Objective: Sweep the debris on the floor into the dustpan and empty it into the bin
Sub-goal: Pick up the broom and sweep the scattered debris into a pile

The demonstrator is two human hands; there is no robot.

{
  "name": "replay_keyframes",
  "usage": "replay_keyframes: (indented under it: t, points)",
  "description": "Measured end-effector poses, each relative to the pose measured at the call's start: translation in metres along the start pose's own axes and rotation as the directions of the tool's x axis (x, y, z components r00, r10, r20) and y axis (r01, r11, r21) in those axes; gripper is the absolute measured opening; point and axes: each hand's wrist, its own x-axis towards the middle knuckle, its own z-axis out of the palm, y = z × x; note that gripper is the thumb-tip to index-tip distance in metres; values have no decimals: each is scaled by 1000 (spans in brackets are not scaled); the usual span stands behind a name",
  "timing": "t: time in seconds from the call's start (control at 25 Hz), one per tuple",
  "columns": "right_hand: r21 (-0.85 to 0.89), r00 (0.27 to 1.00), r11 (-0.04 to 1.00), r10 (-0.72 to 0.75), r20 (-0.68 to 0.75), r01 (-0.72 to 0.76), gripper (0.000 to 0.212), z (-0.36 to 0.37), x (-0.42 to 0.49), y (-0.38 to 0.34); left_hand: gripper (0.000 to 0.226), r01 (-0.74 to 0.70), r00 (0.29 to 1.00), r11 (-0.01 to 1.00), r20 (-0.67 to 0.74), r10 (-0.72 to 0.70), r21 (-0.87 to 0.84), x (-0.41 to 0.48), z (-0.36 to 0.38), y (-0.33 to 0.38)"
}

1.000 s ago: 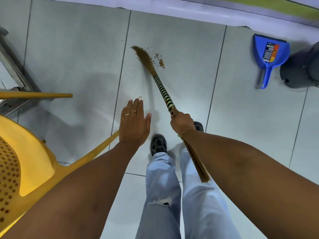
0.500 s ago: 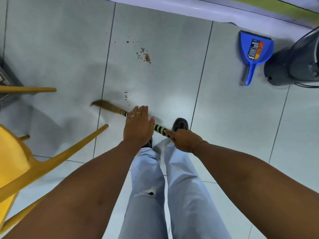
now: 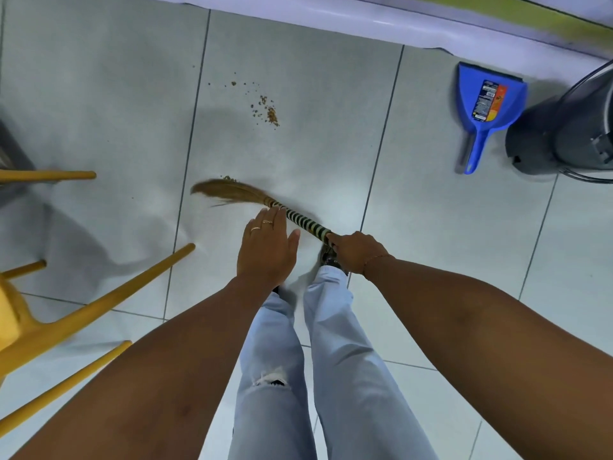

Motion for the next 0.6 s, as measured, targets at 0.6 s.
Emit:
replay_keyframes:
  t: [0.6]
  points:
    - [319, 986, 941, 144, -80, -112, 45, -36, 20, -34, 54, -14, 998, 1000, -60, 14, -5, 33, -43, -29]
